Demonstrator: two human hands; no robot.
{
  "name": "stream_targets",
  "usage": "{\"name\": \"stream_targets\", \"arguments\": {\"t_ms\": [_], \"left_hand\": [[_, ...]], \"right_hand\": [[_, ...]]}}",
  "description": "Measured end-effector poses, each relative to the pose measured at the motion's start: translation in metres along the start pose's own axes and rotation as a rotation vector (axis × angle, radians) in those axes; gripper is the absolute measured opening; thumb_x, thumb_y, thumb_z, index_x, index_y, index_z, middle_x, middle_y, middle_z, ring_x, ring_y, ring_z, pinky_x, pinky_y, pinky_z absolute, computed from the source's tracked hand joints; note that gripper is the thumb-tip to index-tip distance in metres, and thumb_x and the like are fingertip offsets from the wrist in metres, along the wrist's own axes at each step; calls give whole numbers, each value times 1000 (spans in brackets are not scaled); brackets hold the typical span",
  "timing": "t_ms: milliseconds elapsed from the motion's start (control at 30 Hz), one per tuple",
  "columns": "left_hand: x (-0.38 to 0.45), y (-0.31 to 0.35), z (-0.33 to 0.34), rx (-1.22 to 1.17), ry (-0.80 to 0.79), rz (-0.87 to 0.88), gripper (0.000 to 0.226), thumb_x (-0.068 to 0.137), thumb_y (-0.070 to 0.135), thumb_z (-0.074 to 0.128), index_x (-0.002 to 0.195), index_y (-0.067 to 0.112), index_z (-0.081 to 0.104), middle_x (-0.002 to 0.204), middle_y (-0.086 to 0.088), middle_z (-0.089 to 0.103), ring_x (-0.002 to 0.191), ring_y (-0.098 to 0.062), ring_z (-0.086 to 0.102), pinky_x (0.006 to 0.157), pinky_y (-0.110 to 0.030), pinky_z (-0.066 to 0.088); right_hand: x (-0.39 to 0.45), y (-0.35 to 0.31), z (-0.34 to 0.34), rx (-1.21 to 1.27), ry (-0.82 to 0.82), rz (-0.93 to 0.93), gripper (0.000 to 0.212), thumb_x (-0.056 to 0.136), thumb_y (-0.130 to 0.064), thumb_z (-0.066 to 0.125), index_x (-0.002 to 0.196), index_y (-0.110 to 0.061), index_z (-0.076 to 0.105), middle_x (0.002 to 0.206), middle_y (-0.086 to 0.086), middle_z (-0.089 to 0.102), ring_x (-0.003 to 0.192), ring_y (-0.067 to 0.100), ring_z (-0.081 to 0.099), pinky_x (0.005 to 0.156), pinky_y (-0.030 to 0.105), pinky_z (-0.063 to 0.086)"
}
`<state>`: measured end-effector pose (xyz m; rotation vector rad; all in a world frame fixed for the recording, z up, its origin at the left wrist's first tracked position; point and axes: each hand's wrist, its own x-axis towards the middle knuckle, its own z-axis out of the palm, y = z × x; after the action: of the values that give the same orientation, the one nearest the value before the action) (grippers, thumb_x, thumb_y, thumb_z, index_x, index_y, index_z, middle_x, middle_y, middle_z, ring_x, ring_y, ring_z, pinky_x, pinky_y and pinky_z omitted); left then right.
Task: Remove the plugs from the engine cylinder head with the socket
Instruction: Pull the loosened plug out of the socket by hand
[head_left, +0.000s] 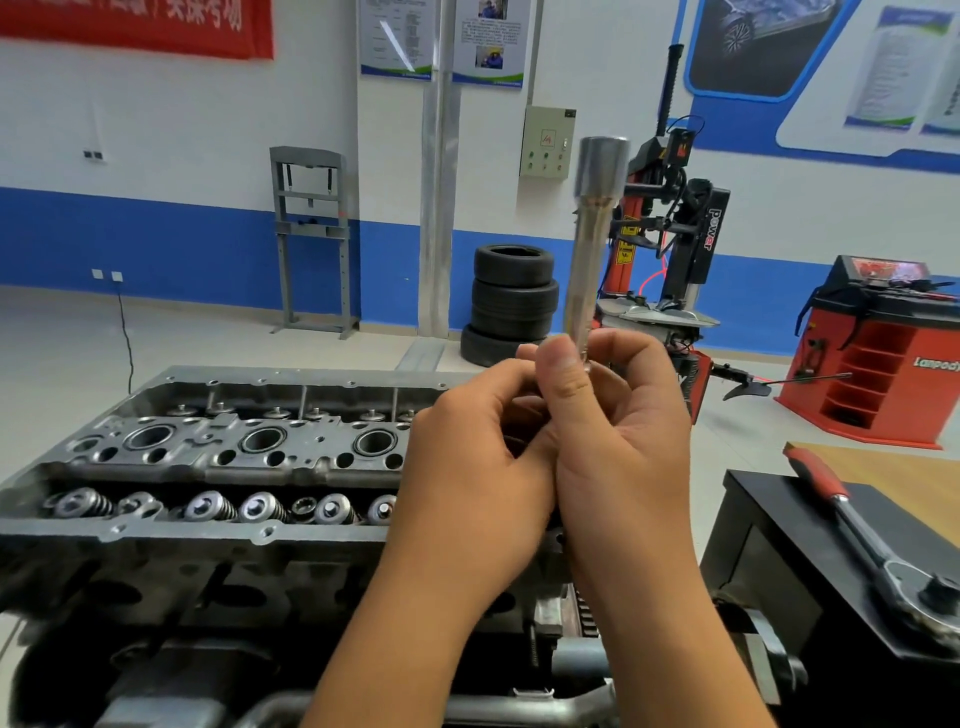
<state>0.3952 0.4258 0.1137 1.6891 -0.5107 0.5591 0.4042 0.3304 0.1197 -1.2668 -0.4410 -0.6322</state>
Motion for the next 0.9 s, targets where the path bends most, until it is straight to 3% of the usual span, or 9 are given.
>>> {"name": "stream_targets", "arguments": {"t_ms": [133, 233, 300, 400, 500, 600, 700, 800, 900], "left_hand": [[1, -1, 0, 59, -36, 16, 16, 100, 33, 62, 109, 39, 74, 93, 15, 79, 90, -7, 75, 80, -44, 63], [2, 2, -3, 0, -127, -24, 27, 102, 36, 49, 116, 33, 72, 102, 10, 79, 100, -12, 74, 90, -48, 59], [2, 2, -2, -8, -89, -16, 27, 99, 35, 50, 115, 33, 73, 100, 11, 79, 99, -10, 74, 90, -47, 59], [1, 0, 3, 29, 17, -8, 18, 92, 39, 59, 104, 35, 72, 90, 15, 78, 86, -7, 75, 79, -45, 62], [0, -2, 5, 49, 80, -4, 5, 93, 31, 71, 97, 35, 71, 86, 18, 77, 82, -2, 74, 76, -41, 63], [1, -1, 1, 30, 15, -1, 14, 98, 34, 64, 109, 36, 73, 94, 17, 78, 91, -4, 75, 84, -41, 62], [1, 2, -4, 25, -94, -13, 24, 106, 32, 52, 121, 36, 71, 102, 14, 78, 99, -7, 74, 89, -44, 60], [1, 1, -2, 36, -37, -13, 19, 107, 25, 57, 114, 33, 72, 97, 12, 79, 93, -9, 75, 85, -44, 61], [1, -1, 3, 14, 26, -23, 8, 100, 26, 69, 105, 32, 71, 91, 14, 78, 86, -6, 75, 78, -42, 62]], "right_hand": [[2, 0, -3, -14, 15, -21, 19, 91, -37, 68, 93, -18, 67, 92, 13, 77, 80, 22, 73, 76, 43, 61], [4, 2, -3, -73, 24, -47, 25, 97, -40, 58, 92, -22, 75, 96, 1, 78, 95, 13, 73, 85, 35, 59], [4, 4, -2, -79, 23, -31, 27, 98, -42, 54, 93, -26, 75, 101, -1, 79, 101, 16, 74, 90, 38, 57], [2, 2, -1, -6, 13, 19, 21, 95, -43, 63, 101, -23, 66, 98, 3, 79, 90, 23, 77, 83, 42, 63], [2, 1, -1, 43, 45, 26, 38, 87, -44, 70, 106, -14, 58, 94, 6, 80, 81, 23, 78, 75, 38, 64], [3, 1, -2, -28, 64, -17, 29, 93, -42, 66, 100, -14, 66, 95, 3, 79, 87, 18, 77, 76, 31, 62], [4, 4, -2, -114, 70, -40, 28, 99, -40, 59, 95, -16, 72, 93, 3, 77, 89, 20, 73, 81, 38, 59], [4, 4, -1, -60, 63, -4, 31, 96, -40, 55, 95, -16, 73, 94, 7, 77, 93, 27, 73, 86, 45, 59], [3, 3, -3, 55, 37, 50, 23, 93, -39, 64, 102, -18, 65, 94, 9, 79, 86, 25, 77, 77, 42, 63]]}}
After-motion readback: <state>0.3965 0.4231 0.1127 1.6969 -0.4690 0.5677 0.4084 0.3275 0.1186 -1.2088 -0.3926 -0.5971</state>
